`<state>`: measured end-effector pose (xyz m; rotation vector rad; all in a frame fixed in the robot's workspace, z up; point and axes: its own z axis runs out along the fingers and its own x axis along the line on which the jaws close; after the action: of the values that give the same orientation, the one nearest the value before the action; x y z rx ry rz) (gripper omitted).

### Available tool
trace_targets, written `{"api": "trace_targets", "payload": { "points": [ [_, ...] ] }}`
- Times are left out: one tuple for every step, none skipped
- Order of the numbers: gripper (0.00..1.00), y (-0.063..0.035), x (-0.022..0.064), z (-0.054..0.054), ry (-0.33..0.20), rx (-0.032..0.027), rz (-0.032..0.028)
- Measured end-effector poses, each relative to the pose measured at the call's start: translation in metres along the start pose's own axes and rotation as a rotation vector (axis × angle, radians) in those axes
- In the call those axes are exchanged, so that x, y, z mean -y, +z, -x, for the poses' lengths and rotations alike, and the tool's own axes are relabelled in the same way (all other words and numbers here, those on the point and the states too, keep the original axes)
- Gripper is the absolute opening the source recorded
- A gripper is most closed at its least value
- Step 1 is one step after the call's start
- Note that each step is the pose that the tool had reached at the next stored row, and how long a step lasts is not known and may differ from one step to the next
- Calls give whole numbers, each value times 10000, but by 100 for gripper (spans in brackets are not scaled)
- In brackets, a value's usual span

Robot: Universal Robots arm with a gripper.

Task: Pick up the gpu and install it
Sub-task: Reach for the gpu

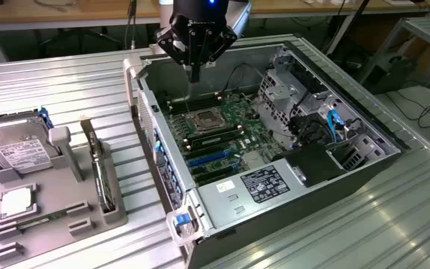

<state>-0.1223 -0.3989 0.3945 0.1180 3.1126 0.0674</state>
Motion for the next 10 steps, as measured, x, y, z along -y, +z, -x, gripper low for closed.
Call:
{"api": "trace_targets", "payload": {
  "points": [
    [11,0,3,-31,0,1,1],
    [11,0,4,-43,0,1,2],
    [11,-1,5,-51,-1,1,2],
    [11,-1,5,-59,-1,2,2],
    [11,-1,7,-74,-1,1,2],
    [11,-2,8,-92,0,1,2],
    [11,-2,10,-107,0,1,2],
    [11,-2,11,-116,0,1,2],
    [11,-2,12,-126,0,1,2],
    [11,-3,13,-139,0,1,1]
  ]
}}
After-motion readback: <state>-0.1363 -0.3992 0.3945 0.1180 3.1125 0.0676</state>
